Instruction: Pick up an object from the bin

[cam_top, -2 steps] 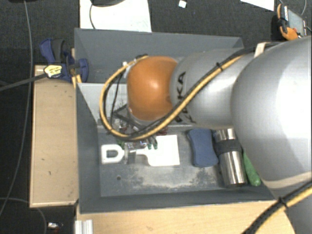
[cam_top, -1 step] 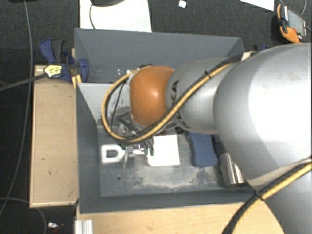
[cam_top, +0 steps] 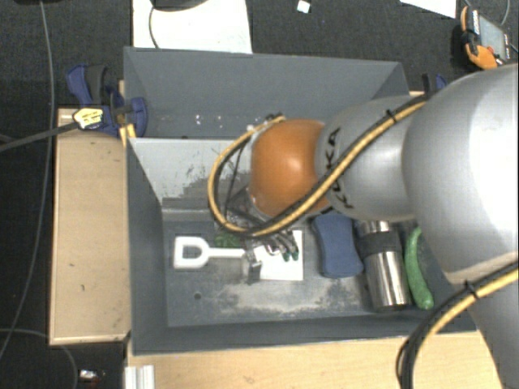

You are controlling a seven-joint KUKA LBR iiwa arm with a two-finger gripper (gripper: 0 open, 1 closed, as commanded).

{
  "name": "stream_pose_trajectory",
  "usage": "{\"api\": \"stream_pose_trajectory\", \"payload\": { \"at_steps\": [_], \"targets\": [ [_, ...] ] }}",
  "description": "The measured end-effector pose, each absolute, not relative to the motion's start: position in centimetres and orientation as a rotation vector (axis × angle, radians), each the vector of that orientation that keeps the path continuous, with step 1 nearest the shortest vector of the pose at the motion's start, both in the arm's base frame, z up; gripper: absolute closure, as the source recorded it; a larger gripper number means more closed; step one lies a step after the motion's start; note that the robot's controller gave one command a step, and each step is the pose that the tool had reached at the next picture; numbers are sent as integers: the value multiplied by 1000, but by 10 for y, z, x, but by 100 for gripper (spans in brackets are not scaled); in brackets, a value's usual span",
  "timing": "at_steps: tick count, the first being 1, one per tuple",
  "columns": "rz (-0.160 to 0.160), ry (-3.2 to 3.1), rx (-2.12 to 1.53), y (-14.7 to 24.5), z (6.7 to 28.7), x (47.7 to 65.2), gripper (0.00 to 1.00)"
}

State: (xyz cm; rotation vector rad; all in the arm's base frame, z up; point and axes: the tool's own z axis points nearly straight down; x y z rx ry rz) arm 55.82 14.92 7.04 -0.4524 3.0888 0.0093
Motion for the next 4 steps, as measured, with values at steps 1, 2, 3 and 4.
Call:
{"api": "stream_pose_trajectory", "payload": {
  "at_steps": [1,2,3,4],
  "targets": [
    [8,3137,-75,200,74,567,100],
    [9,3137,-73,200,74,567,100],
    [5,3145,-72,199,111,565,100],
    [6,3145,-70,199,150,565,100]
  ]
}}
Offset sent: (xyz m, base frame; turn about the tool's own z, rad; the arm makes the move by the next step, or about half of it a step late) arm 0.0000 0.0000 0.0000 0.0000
